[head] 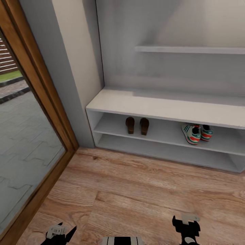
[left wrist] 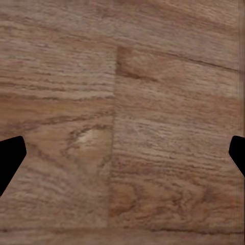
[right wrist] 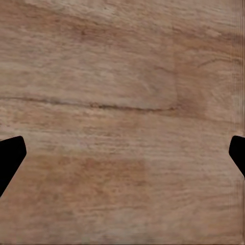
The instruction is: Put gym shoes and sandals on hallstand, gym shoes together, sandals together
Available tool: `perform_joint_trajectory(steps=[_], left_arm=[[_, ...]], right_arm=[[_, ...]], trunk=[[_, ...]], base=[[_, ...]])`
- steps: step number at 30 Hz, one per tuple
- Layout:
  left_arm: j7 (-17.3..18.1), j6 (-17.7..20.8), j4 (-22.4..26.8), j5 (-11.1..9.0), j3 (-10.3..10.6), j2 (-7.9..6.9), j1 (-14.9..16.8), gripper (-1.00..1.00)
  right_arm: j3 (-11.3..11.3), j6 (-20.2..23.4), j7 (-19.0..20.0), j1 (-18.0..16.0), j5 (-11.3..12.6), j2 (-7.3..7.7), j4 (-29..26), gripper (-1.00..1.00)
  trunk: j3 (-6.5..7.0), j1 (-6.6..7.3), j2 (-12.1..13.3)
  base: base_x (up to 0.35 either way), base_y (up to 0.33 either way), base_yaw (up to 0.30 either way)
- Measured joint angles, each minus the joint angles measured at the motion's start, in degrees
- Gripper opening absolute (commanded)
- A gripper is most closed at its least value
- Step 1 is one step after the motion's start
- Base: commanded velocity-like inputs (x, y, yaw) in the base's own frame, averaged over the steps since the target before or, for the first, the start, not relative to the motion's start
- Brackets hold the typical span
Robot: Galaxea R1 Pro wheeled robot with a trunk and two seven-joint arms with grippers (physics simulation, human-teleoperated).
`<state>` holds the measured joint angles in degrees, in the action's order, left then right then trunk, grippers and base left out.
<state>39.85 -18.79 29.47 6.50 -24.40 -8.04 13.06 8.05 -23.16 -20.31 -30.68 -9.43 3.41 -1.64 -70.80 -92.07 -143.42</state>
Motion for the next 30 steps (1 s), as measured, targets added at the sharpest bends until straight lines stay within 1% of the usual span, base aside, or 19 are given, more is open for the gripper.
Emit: perform_joint_trajectory(steps=[19,23,26,30], left_arm=[[-0.1,0.0,-0.3,0.0,-0.1,-0.10,0.0,1.00],[-0.4,0.1,-0.5,0.0,-0.5,-0.23,0.0,1.00],[-1.5,0.0,-0.6,-0.1,-1.7,-0.43,0.0,1.00],[-2.1,0.0,-0.5,-0.1,-3.3,-0.69,0.0,1.00]], right_arm=[[0.0,-0.1,-0.1,0.7,0.0,-0.04,0.1,1.00],[0.0,-0.1,-0.1,0.8,0.0,-0.07,0.1,1.00],[0.0,-0.1,-0.1,1.2,0.1,-0.19,0.1,1.00],[0.0,-0.3,-0.1,1.6,0.1,-0.35,0.1,1.00]], trunk=[[0.09,0.00,0.0],[0.09,0.00,0.0],[0.75,0.08,0.0],[1.64,0.18,0.1]], base=[[0.000,0.000,-0.278],[0.000,0.000,-0.288],[0.000,0.000,-0.288],[0.000,0.000,-0.288]])
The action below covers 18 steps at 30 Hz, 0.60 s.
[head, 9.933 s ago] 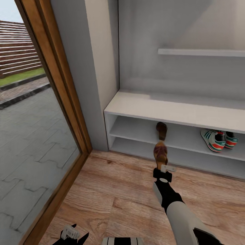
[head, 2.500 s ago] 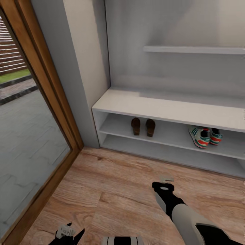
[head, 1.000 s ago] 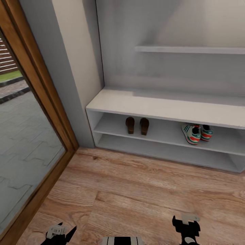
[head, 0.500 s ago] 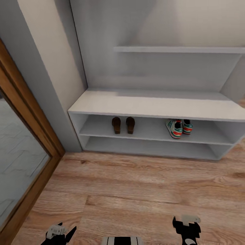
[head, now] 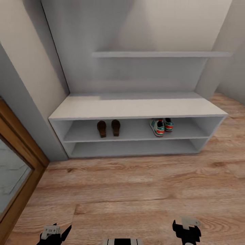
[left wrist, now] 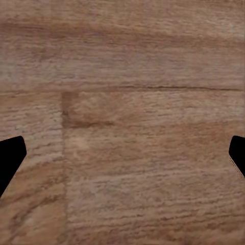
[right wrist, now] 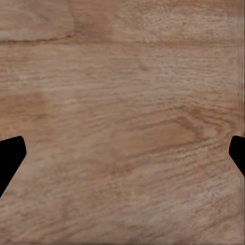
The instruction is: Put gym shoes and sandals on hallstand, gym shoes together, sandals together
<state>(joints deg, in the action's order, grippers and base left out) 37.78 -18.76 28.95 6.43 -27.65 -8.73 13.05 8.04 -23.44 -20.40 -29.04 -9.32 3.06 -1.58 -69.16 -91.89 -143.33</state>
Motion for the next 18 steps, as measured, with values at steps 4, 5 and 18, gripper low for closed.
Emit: perform_joint_trajectory(steps=[4,5,18], left_arm=[[-0.4,0.0,0.0,0.0,-1.3,-0.31,0.0,1.00],[-0.4,0.0,0.0,0.1,-1.4,-0.32,0.0,1.00],[-3.7,0.0,-0.2,0.2,-2.1,-0.43,-1.2,1.00]], right_arm=[[0.0,-0.9,0.0,0.3,0.1,-0.23,0.0,1.00],[0.0,-1.1,0.0,0.3,0.1,-0.25,0.0,1.00],[0.0,-1.9,0.0,0.8,0.0,-2.62,0.0,1.00]], trunk=[[0.89,0.10,0.1],[1.11,0.13,0.1],[3.57,2.39,4.1]], base=[[0.000,0.000,-0.288],[0.000,0.000,-0.288],[0.000,0.000,-0.123]])
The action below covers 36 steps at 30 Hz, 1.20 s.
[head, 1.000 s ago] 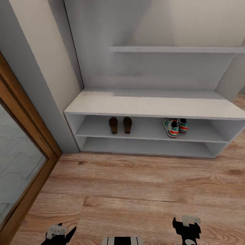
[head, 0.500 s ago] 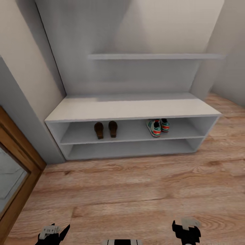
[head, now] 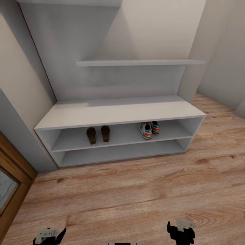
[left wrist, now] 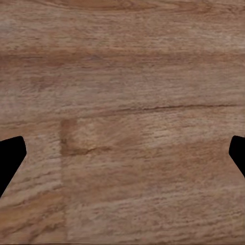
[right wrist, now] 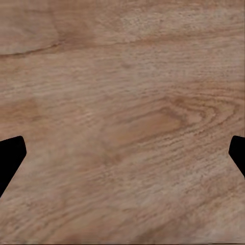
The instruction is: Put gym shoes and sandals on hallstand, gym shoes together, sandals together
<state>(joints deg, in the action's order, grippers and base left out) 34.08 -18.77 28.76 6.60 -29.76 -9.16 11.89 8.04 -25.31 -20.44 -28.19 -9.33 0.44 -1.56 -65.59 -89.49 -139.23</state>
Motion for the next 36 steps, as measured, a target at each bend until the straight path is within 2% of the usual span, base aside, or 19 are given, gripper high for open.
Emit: perform_joint_trajectory(steps=[6,23,31,36], left_arm=[[-0.9,0.0,0.0,0.0,-0.1,-0.33,-0.1,1.00],[-1.1,0.0,-0.5,0.1,-0.1,-0.30,-0.1,1.00],[-1.1,0.0,-0.5,0.1,0.0,-0.23,-0.1,1.00],[-1.1,0.0,-0.6,0.2,0.0,-0.21,-0.1,1.00]], right_arm=[[0.0,0.1,0.0,0.4,0.0,-0.14,0.0,1.00],[0.0,0.2,0.0,4.1,0.0,-0.17,0.0,1.00],[0.0,0.2,0.0,4.8,0.0,-0.17,0.0,1.00],[0.0,0.2,0.0,4.9,0.0,-0.19,0.0,1.00]], trunk=[[1.08,1.32,2.4],[4.13,5.05,9.2],[5.57,6.81,12.4],[5.57,6.82,12.4]], base=[[0.000,0.000,-0.001],[0.000,0.000,0.000],[0.000,0.000,0.000],[0.000,0.000,0.000]])
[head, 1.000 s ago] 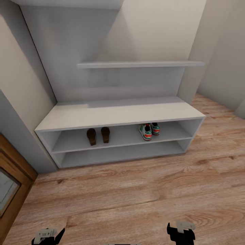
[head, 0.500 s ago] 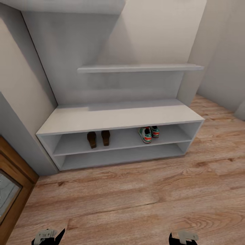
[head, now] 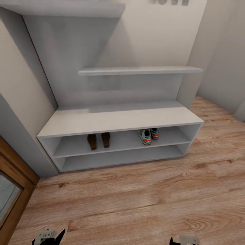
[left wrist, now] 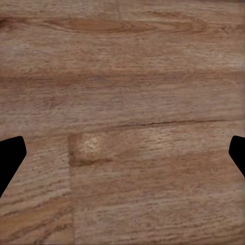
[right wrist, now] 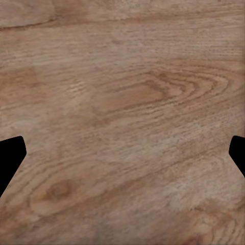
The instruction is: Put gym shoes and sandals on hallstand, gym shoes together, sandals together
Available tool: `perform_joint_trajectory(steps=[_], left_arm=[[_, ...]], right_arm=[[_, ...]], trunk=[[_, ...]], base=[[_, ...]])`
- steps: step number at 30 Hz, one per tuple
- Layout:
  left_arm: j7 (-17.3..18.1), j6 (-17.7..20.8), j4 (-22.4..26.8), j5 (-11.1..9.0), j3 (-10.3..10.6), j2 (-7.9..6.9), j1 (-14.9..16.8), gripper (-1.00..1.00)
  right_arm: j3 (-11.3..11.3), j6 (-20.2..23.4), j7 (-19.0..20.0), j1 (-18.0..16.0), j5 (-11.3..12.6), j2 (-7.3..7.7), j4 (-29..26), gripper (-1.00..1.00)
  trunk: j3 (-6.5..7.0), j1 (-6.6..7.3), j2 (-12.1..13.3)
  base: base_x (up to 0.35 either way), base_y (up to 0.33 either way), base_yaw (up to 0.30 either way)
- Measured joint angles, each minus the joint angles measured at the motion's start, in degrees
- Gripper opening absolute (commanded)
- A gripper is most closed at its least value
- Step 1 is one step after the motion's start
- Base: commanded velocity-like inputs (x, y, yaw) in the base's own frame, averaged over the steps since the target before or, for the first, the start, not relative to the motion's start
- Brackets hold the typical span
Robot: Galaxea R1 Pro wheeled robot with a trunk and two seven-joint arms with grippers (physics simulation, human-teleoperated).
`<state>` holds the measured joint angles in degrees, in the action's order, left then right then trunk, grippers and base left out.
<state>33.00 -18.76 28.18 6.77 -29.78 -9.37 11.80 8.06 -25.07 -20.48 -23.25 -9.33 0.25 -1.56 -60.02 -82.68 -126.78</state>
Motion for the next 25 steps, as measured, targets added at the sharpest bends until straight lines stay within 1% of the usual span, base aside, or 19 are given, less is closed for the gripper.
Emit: perform_joint_trajectory(steps=[25], left_arm=[[0.0,0.0,-0.3,-0.2,-0.1,-0.01,0.0,1.00]], right_arm=[[0.0,0.0,0.0,0.1,0.0,-0.03,0.0,1.00]], trunk=[[0.00,0.00,0.0]], base=[[0.000,0.000,0.000]])
